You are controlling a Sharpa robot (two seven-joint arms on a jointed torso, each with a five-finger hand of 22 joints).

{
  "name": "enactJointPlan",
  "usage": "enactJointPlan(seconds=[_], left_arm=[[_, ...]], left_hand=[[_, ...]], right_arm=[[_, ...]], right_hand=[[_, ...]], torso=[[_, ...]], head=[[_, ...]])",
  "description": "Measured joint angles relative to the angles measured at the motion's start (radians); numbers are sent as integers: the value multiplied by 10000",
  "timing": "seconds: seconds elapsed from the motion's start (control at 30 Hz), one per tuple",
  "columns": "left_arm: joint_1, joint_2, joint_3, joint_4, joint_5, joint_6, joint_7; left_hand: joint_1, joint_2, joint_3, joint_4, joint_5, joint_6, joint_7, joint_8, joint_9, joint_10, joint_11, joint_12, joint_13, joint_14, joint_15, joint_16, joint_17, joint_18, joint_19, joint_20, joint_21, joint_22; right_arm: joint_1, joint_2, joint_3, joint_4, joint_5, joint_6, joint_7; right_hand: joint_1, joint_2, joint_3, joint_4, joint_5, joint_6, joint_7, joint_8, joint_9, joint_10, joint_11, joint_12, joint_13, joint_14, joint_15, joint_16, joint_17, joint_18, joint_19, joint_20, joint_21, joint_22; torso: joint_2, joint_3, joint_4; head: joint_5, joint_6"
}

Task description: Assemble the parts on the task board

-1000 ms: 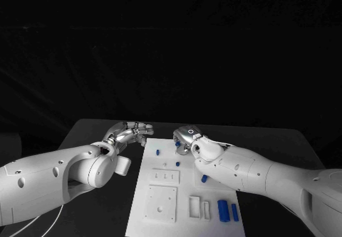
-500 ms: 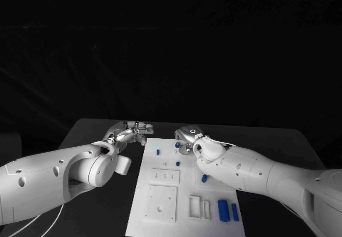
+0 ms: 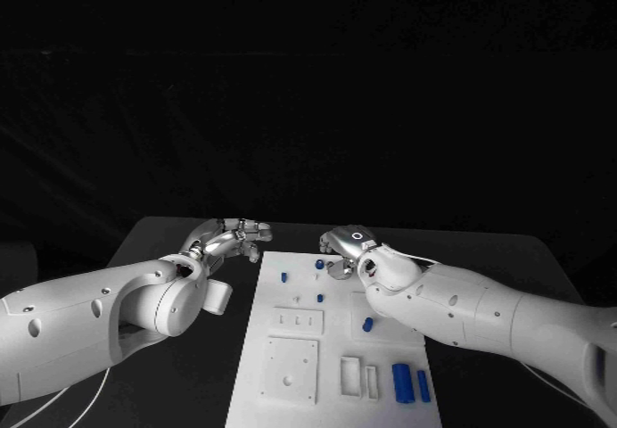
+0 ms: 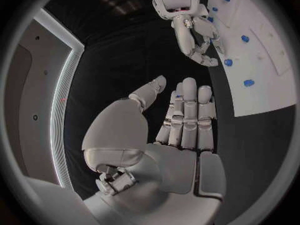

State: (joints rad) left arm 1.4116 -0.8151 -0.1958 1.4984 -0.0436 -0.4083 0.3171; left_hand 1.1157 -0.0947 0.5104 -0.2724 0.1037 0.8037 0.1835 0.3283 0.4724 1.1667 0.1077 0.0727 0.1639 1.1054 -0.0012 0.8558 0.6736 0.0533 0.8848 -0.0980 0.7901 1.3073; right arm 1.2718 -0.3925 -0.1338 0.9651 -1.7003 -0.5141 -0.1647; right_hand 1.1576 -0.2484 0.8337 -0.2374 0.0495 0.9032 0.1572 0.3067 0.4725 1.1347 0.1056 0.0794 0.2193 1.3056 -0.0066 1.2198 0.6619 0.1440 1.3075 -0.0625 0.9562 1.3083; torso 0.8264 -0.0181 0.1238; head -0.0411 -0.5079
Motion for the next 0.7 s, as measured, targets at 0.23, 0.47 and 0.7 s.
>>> enactJointPlan(seconds=[0.23,0.47,0.7], left_arm=[[45,-52,-1,-152,-38,9,2],[42,-24,-16,-366,-60,21,6],[37,13,-49,-416,-70,49,9]], left_hand=[[0,0,0,0,0,0,0,0,28,253,-42,87,89,3,-3,40,-24,5,18,18,75,8],[0,0,0,0,0,0,0,0,38,254,-42,87,88,3,-3,40,-34,5,18,19,75,7],[0,0,0,0,0,0,0,0,38,253,-43,87,88,3,-3,39,-35,5,19,19,74,6]], right_arm=[[280,-1273,555,1439,521,-143,154],[410,-2382,674,2102,1258,40,334],[410,-2551,679,1761,1899,661,506]], right_hand=[[-208,-208,-335,195,552,176,-15,67,39,723,-290,339,223,-1,-228,0,-103,-1,57,18,0,0],[-350,-264,-953,203,667,-38,-18,18,39,797,-358,1060,1085,45,-517,77,-162,4,54,13,0,0],[-521,-224,-1824,-68,977,-221,-371,-160,38,2018,-939,6228,6253,50,-913,618,153,189,163,-231,113,-2]], torso=[[-28,29,-134],[-119,115,-331],[-208,220,-502]], head=[[36,87],[161,112],[244,114]])
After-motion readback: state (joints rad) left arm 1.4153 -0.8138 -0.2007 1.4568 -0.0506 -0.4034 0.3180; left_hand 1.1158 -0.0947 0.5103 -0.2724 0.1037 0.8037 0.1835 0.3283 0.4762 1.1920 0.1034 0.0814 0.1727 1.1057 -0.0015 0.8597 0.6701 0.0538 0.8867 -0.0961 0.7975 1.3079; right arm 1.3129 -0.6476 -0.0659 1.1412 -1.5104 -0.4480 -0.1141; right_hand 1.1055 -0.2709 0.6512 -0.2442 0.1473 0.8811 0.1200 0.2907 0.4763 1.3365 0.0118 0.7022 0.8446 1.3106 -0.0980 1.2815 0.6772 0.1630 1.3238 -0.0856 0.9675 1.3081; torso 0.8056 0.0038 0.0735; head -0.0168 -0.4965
